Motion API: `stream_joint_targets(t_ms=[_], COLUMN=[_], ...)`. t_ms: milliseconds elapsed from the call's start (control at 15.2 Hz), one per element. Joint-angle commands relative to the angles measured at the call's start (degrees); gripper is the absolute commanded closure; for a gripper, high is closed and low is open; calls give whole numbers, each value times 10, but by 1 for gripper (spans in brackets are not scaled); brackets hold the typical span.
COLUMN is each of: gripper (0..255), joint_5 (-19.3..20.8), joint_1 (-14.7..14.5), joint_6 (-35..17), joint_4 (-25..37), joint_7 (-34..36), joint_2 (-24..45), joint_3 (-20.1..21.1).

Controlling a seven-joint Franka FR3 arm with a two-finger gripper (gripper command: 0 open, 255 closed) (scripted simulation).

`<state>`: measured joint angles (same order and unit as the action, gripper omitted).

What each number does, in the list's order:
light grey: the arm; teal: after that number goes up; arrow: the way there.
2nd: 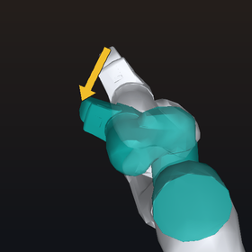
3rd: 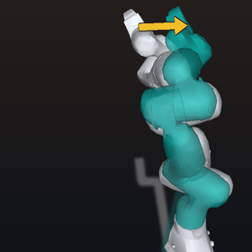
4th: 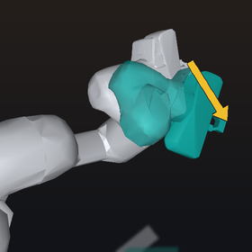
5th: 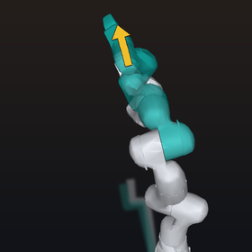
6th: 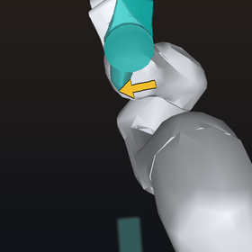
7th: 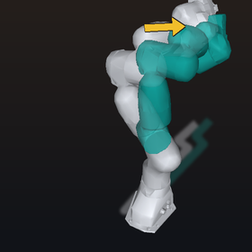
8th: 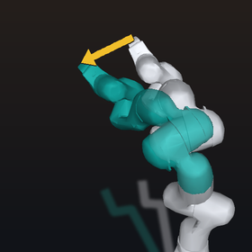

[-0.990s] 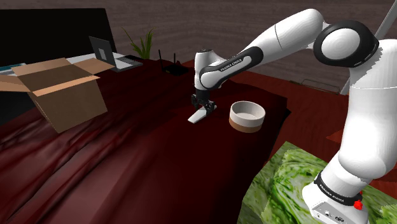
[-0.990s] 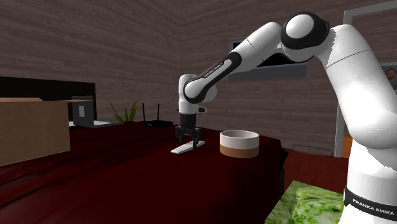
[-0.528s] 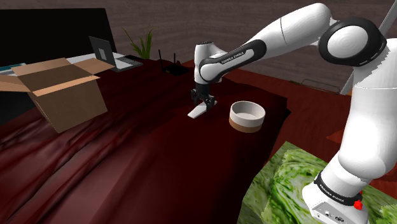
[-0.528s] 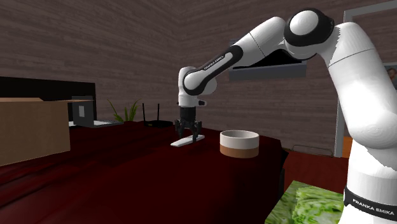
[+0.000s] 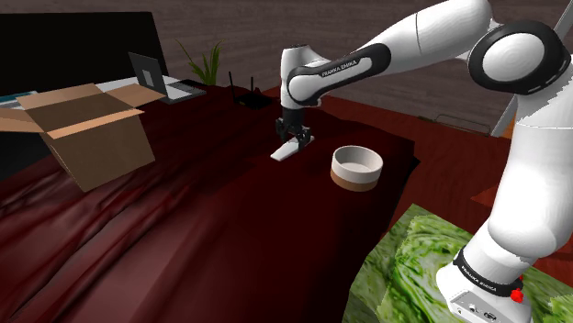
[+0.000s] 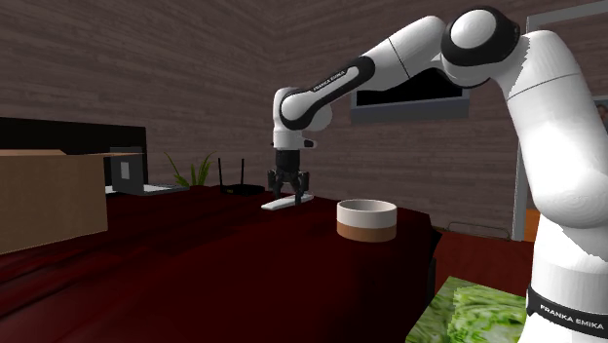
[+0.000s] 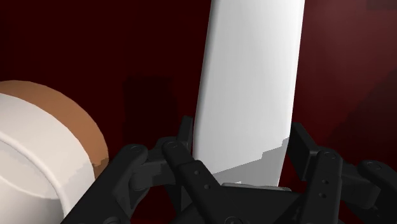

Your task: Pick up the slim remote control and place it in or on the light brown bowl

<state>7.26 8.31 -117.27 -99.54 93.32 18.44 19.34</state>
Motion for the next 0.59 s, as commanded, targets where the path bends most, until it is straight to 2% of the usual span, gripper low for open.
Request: stream_joint_targets(t_ms=[0,528], gripper=[255,255], joint_5=[-3,-10], joint_1=[0,1], joint_6=[12,68], joint_4=[6,47], joint_7=[-1,-6], joint_2=[-7,-23], joint_3=[1,4])
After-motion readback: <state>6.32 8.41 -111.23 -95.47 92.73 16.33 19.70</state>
